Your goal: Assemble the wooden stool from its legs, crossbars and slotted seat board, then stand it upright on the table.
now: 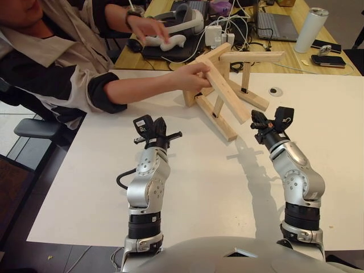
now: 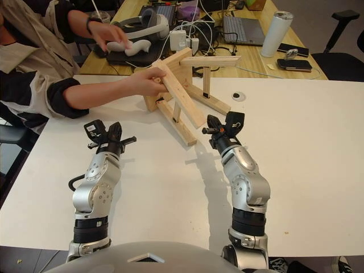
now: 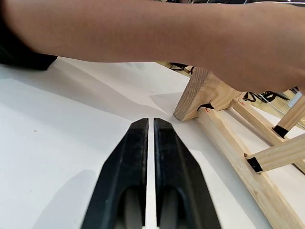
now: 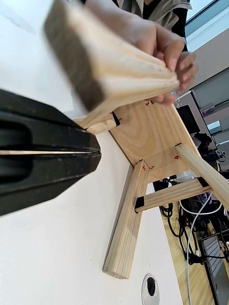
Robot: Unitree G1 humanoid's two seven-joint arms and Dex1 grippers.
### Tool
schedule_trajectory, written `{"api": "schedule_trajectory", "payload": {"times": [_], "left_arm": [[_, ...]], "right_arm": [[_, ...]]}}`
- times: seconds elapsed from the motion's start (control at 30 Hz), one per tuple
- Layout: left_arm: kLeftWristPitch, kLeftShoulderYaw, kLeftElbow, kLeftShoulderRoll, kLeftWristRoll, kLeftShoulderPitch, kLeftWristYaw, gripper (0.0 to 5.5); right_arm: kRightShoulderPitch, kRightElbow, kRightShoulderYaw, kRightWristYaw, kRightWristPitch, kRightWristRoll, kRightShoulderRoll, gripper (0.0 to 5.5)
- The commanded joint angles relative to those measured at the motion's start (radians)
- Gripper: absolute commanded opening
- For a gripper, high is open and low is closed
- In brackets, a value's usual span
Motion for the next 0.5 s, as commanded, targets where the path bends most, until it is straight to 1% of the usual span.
{"api": "schedule_trajectory", "payload": {"times": [0.03,0.5], "left_arm": [[0.001,0.006,0.008,-0.055,-0.004,-0.025,0.004,0.17],[-0.005,0.013,0.018,-0.068,-0.008,-0.03,0.013,0.17]], "right_arm": [[-0.016,0.01,0.005,-0.014,0.013,0.004,-0.008,0.02],[-0.029,0.01,0.004,0.006,0.016,0.025,-0.03,0.02]]}}
